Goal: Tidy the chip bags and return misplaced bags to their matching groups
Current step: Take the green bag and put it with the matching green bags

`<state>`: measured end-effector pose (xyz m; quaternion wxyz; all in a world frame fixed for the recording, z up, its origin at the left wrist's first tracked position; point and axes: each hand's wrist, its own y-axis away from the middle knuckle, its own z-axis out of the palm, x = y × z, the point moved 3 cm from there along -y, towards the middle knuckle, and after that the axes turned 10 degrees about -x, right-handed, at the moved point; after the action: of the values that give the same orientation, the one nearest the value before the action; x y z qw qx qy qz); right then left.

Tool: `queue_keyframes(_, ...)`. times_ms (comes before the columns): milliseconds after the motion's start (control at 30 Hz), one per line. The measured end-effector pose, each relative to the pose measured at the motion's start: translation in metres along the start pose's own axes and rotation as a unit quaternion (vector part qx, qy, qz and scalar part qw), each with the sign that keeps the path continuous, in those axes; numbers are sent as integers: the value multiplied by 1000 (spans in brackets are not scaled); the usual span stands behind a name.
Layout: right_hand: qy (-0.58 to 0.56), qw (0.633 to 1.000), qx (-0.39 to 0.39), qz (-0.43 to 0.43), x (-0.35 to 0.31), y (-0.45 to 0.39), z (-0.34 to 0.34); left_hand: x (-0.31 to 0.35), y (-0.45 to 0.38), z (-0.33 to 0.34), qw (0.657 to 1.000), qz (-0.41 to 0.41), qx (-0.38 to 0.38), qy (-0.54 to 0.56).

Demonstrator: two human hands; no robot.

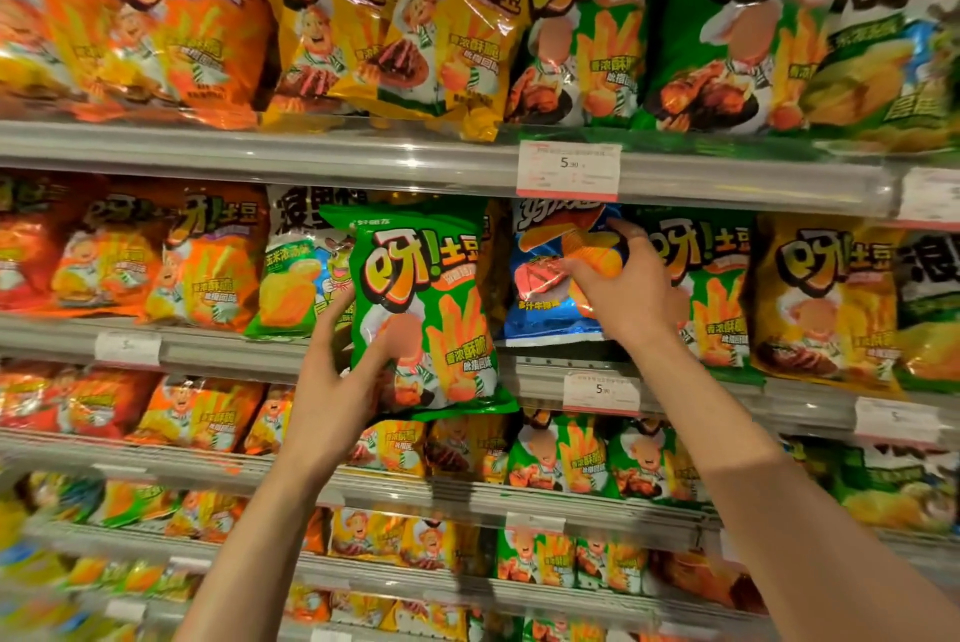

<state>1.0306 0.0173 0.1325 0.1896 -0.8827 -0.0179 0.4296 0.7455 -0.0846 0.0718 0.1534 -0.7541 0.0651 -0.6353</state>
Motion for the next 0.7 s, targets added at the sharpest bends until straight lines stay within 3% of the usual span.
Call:
queue_keyframes(300, -51, 998, -29, -4, 24, 26, -78, 4, -14, 39, 998, 23, -38, -32)
queue_keyframes(500, -69, 998, 0, -3, 60, 53, -124, 17, -48, 95, 993, 49, -71, -86)
queue_keyframes(700, -74, 997, 15, -6, 84, 68, -133, 21, -83, 126, 989, 10, -83, -125)
